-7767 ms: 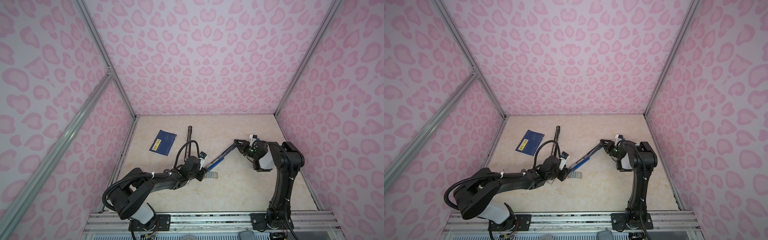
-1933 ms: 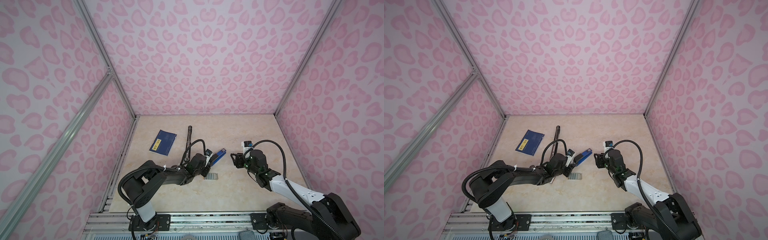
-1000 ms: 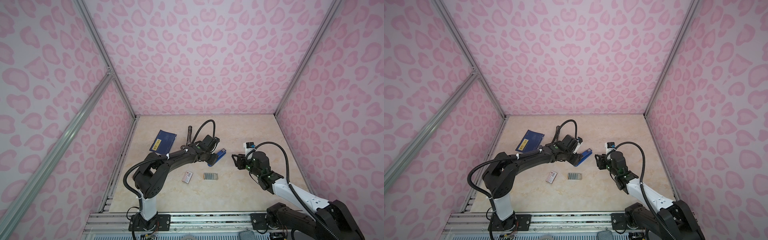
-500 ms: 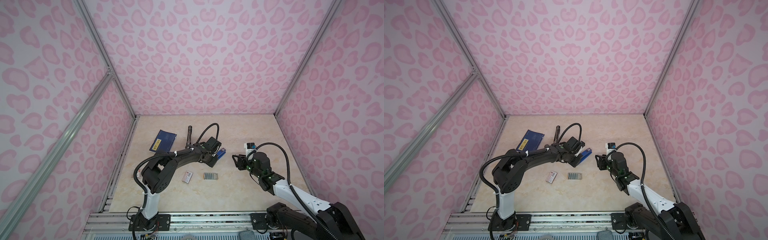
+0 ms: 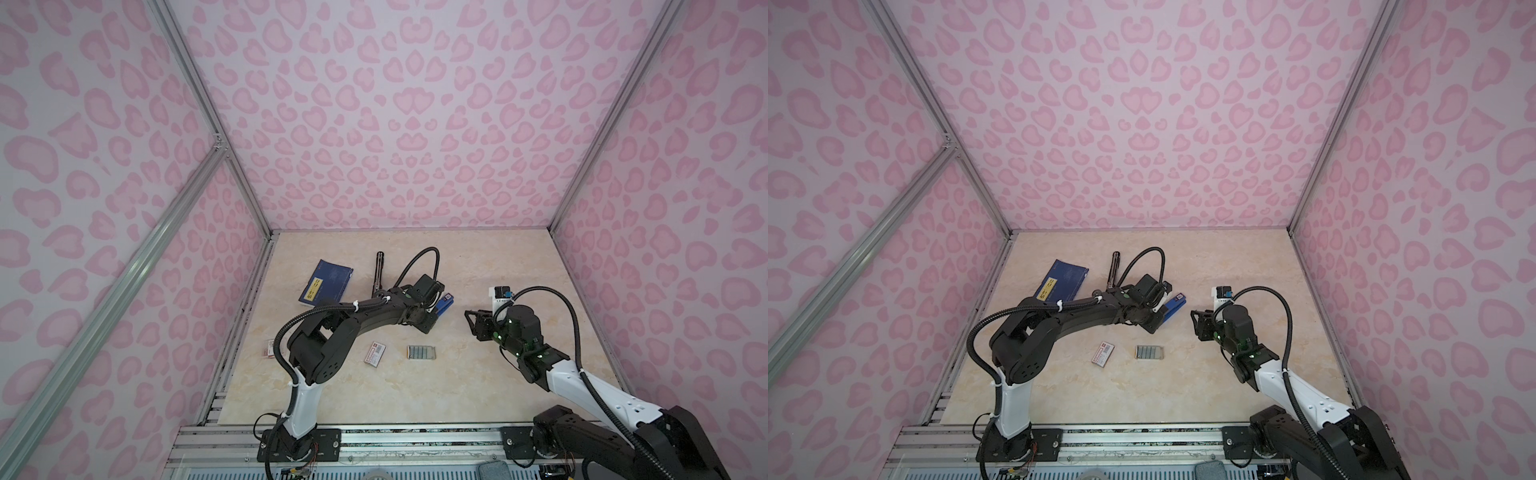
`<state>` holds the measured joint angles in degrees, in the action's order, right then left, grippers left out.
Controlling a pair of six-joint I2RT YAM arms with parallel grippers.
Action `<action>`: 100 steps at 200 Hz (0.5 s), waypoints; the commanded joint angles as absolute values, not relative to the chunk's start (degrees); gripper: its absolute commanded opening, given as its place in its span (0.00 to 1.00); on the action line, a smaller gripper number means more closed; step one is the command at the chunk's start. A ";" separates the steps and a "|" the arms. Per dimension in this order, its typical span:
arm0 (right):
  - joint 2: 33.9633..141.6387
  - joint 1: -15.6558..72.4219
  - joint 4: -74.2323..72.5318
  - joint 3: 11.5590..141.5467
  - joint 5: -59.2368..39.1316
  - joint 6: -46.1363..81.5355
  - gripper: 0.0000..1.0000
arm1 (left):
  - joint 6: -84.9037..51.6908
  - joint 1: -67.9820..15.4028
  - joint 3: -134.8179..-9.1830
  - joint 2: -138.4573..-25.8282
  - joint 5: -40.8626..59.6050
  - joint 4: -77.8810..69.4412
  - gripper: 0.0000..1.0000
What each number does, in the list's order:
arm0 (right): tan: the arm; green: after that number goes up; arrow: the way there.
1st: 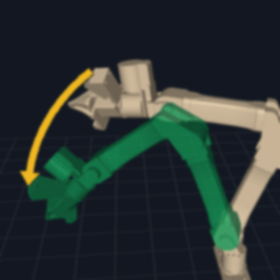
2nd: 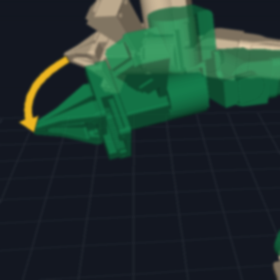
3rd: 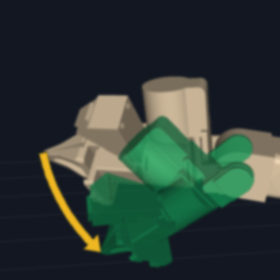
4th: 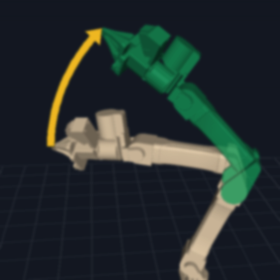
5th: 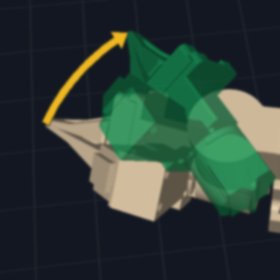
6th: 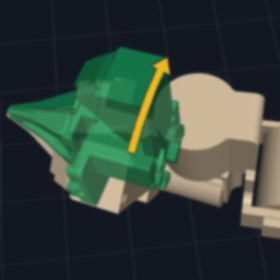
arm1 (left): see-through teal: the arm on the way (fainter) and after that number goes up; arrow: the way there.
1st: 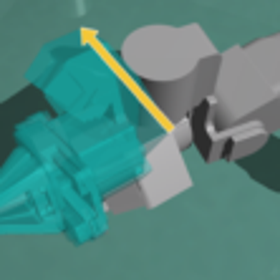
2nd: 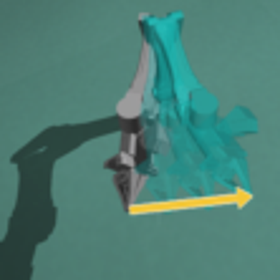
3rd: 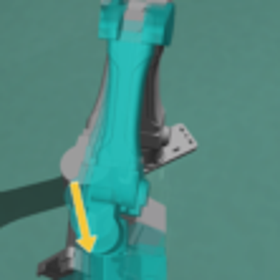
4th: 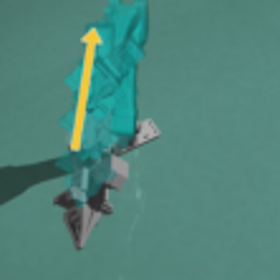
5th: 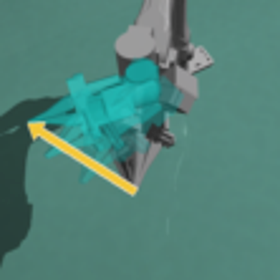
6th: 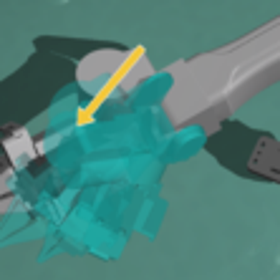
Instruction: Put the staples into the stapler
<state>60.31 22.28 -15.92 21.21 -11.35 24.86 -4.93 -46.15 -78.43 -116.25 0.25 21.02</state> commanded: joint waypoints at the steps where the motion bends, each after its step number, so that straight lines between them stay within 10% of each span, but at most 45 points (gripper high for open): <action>1: 60.12 22.21 -16.08 20.74 -10.63 25.22 0.51 | -5.25 -46.09 -77.96 -117.77 -0.44 27.25 0.27; 100: 58.91 21.63 -16.16 19.80 -11.07 25.93 0.52 | -12.19 -45.00 -88.53 -120.78 -2.28 29.54 0.28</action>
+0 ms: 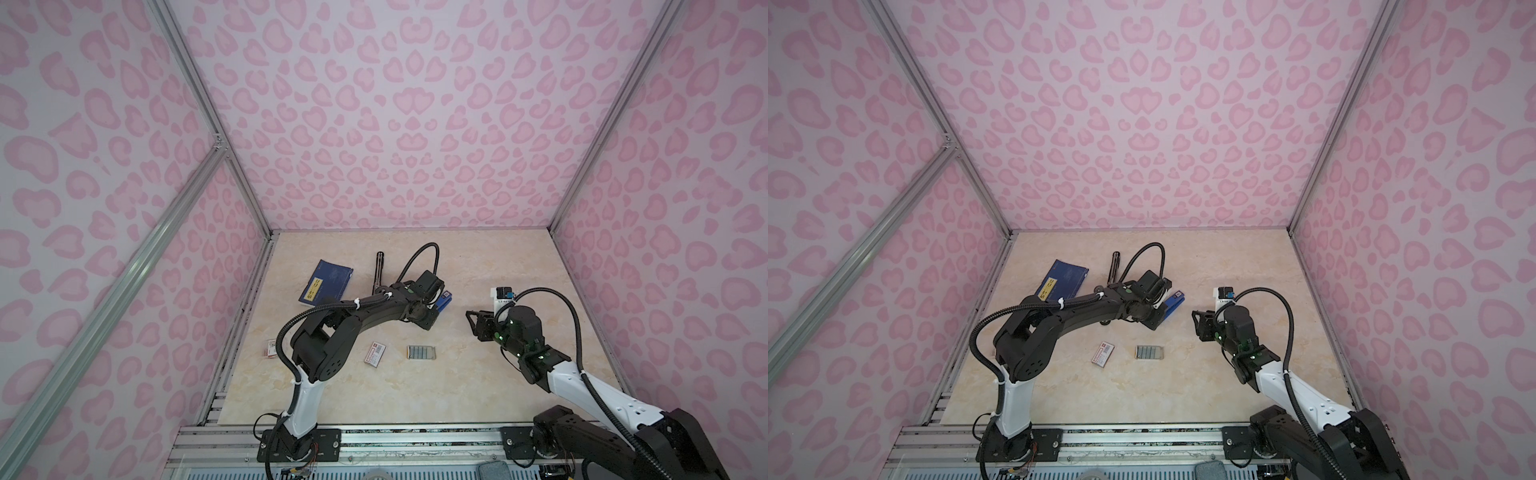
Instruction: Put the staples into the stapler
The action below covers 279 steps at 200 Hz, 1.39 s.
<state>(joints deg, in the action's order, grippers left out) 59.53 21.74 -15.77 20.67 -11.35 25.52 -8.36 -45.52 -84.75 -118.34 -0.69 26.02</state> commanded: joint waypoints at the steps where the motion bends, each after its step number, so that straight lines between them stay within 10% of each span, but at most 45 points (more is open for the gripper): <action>1: 58.86 21.62 -16.17 19.79 -11.07 25.93 0.52 | -12.33 -45.00 -88.65 -120.95 -2.28 29.62 0.28; 119: 51.08 20.07 -11.95 16.74 -10.68 26.54 0.53 | -19.16 -44.47 -110.43 -133.19 -3.91 33.85 0.50; 279: 56.84 26.64 -12.09 22.40 -12.99 25.13 0.53 | -24.09 -37.71 -62.49 -94.58 -18.25 20.58 0.54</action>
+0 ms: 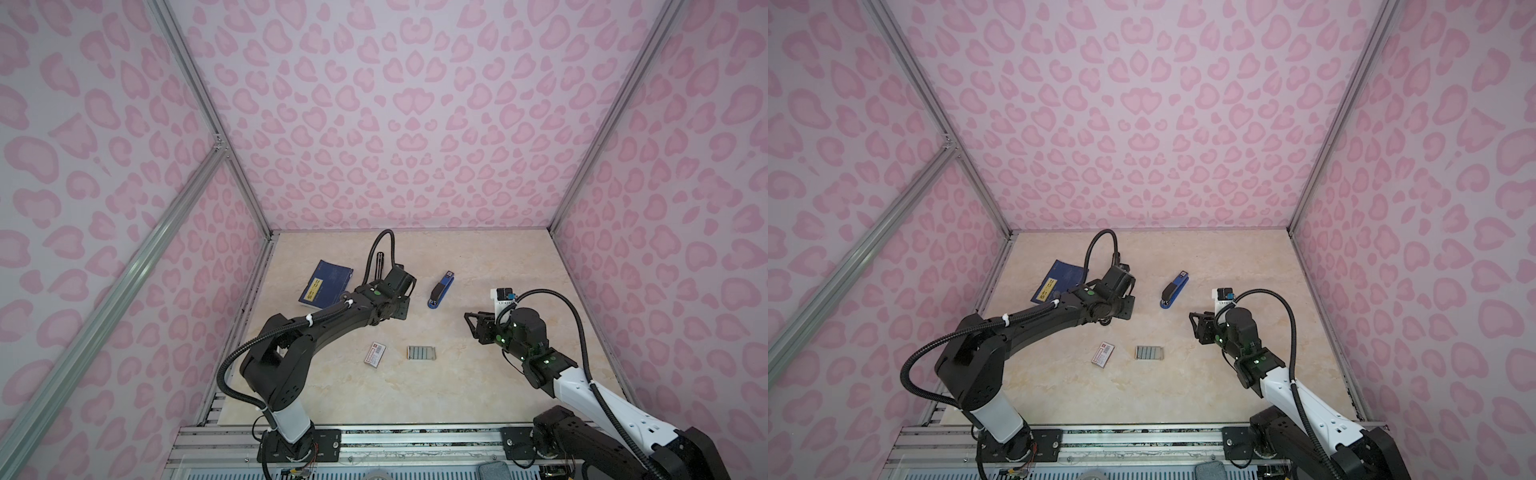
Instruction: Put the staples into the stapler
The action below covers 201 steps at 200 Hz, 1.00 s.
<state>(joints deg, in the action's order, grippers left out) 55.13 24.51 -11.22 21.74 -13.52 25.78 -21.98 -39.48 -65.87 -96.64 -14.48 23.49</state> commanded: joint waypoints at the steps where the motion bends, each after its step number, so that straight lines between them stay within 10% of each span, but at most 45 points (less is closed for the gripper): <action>1: 56.84 26.64 -12.09 22.40 -12.99 25.13 0.53 | -24.09 -37.62 -62.36 -94.58 -18.26 20.57 0.54; 201: 56.69 29.25 -13.76 20.44 -10.54 25.60 0.53 | -26.65 -33.60 -70.49 -112.49 -7.75 20.28 0.44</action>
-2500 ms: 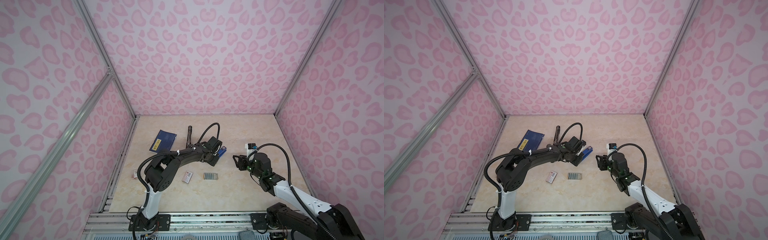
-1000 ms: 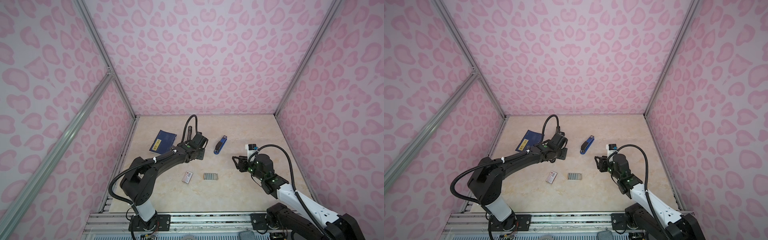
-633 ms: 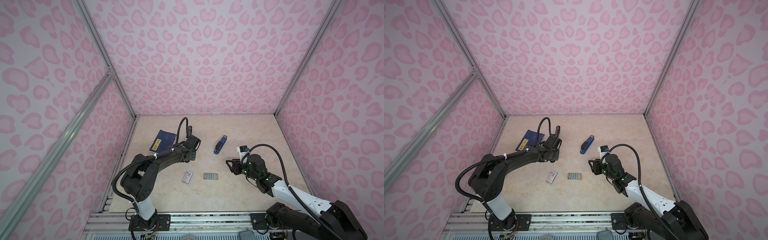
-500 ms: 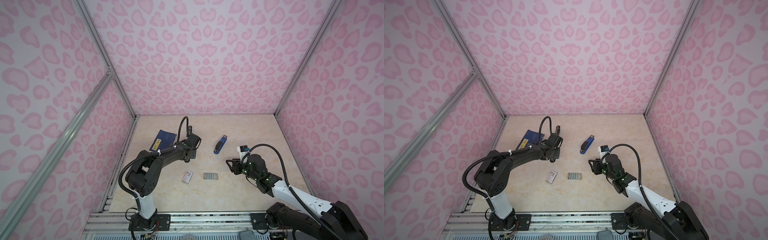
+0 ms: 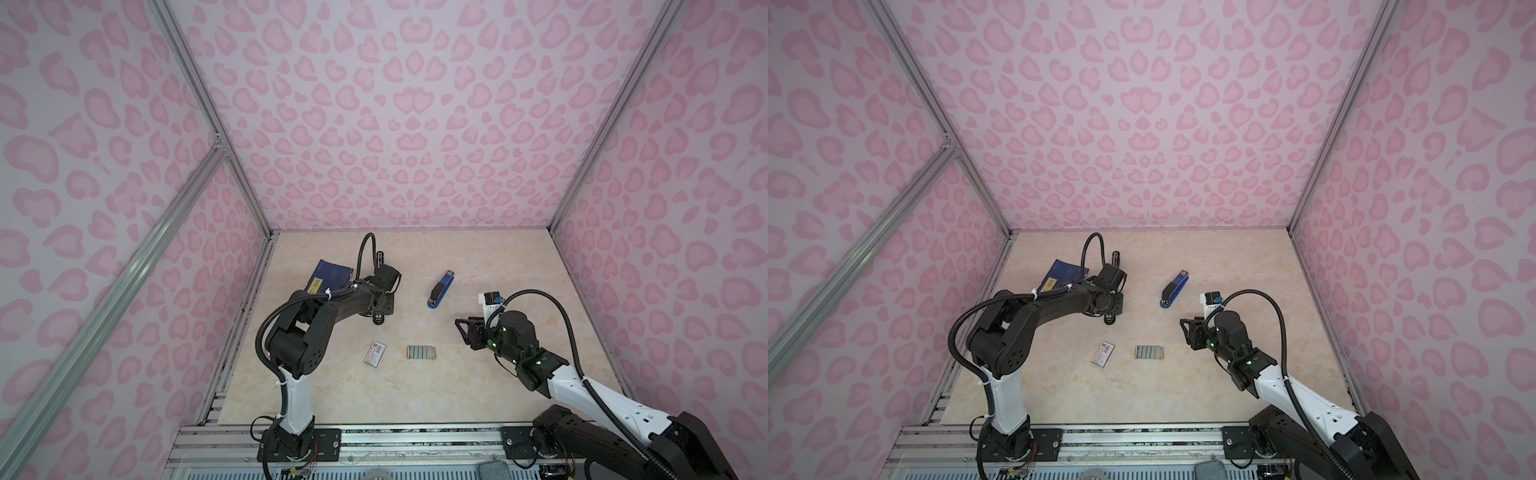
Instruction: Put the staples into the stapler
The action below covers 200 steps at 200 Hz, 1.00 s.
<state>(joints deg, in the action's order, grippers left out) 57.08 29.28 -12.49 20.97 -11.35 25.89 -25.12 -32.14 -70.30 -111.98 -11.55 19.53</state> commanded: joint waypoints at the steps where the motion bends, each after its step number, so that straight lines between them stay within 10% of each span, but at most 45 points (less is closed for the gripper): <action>1: 56.69 29.21 -13.78 20.41 -10.55 25.68 0.53 | -26.68 -33.67 -70.53 -112.45 -7.74 20.29 0.44; 135: 54.42 27.68 -13.90 18.37 -10.99 25.99 0.53 | -33.21 -41.75 -75.13 -112.81 -3.19 23.02 0.48; 200: 52.38 28.25 -9.52 20.04 -11.69 23.84 0.53 | -31.49 -42.67 -62.04 -95.66 -14.26 14.38 0.50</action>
<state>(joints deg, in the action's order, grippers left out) 53.25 27.64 -10.85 19.64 -11.42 25.23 -32.84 -42.37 -67.20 -102.13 -7.86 20.43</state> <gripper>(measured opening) 0.529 0.495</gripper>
